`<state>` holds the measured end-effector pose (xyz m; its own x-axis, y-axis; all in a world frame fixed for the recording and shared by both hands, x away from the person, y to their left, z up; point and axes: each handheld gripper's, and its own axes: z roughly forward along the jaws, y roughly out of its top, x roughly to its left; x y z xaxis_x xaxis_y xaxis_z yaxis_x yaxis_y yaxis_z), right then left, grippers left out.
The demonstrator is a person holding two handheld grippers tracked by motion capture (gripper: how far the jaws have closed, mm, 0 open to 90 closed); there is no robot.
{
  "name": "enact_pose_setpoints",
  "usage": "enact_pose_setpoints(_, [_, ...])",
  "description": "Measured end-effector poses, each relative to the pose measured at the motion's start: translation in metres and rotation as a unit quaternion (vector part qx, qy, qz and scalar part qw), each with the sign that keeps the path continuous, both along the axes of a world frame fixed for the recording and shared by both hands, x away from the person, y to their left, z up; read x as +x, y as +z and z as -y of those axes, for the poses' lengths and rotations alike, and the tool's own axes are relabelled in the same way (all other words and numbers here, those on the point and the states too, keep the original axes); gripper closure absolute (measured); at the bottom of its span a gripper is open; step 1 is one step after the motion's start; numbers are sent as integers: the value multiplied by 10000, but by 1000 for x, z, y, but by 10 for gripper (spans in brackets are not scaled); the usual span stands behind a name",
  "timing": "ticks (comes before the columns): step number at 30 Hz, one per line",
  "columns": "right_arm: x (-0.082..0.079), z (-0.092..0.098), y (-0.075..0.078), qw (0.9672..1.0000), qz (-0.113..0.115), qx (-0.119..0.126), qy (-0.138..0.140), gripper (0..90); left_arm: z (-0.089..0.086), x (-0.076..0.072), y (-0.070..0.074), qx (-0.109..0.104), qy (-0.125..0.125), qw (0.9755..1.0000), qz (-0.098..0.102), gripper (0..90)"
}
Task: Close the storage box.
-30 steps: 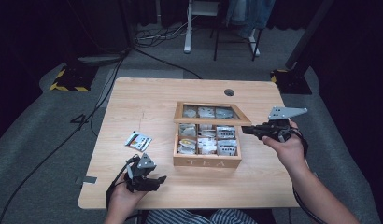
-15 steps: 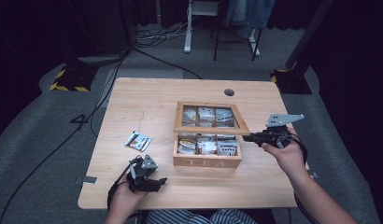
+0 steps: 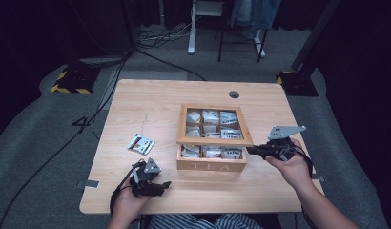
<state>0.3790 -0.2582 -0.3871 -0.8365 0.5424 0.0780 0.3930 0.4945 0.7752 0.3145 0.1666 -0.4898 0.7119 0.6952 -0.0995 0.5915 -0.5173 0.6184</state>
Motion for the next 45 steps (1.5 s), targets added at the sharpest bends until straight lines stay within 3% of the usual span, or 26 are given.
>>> enact_pose_setpoints(22, [-5,-2,-23,9989,-338,-332,50,900,0,-1,-1,-18,-4,10000,69,372])
enact_pose_setpoints(45, [-8,1,-31,9971,-548,-530,70,900,0,-1,-2,-7,-36,9999,95,367])
